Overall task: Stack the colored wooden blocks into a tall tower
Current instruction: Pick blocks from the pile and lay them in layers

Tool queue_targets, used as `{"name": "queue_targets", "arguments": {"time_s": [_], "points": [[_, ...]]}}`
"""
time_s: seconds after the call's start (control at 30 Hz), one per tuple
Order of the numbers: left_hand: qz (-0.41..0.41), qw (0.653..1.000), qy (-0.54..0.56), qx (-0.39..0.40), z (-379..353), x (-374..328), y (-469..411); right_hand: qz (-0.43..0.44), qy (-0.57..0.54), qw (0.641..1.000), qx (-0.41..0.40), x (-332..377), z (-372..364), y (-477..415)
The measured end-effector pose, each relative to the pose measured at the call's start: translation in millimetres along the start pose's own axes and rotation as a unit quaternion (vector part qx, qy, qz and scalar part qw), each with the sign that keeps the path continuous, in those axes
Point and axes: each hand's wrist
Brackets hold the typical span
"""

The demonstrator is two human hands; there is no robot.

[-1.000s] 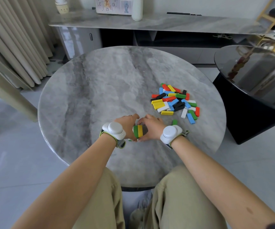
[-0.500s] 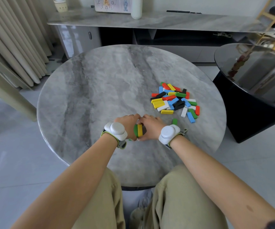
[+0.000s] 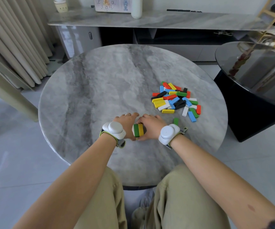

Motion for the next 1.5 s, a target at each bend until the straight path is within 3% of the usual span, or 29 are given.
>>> {"name": "queue_targets", "arguments": {"time_s": [0.3,0.37,0.53,0.7,0.93,1.27,1.5], "points": [[-0.012,1.0,-0.011,0.004,-1,0,-3,0.004,0.011,1.0,-0.009,1,0,-1],[-0.01,1.0,-0.015,0.026,3,0,-1,-0.001,0.022,1.0,0.019,1,0,2],[0.096,0.985,-0.058,0.128,-2,25,9,-0.07,-0.009,0.991,0.115,-6,3,12],[0.077,0.979,-0.1,0.163,-17,23,21,-0.089,0.003,0.983,0.161,-3,-1,19],[0.041,0.97,-0.152,0.184,-20,8,23,-0.075,0.05,0.987,0.132,9,-20,23],[0.052,0.957,-0.175,0.227,-14,-2,27,-0.121,0.044,0.988,0.085,17,-39,24],[0.052,0.955,-0.184,0.225,-16,-1,27,-0.119,0.045,0.986,0.108,17,-39,21]]}}
Point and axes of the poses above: each hand's wrist, its own y-axis away from the middle knuckle, its own z-axis out of the back of the hand, x = y × z, and after that the axes turned 14 degrees about -x, right-handed
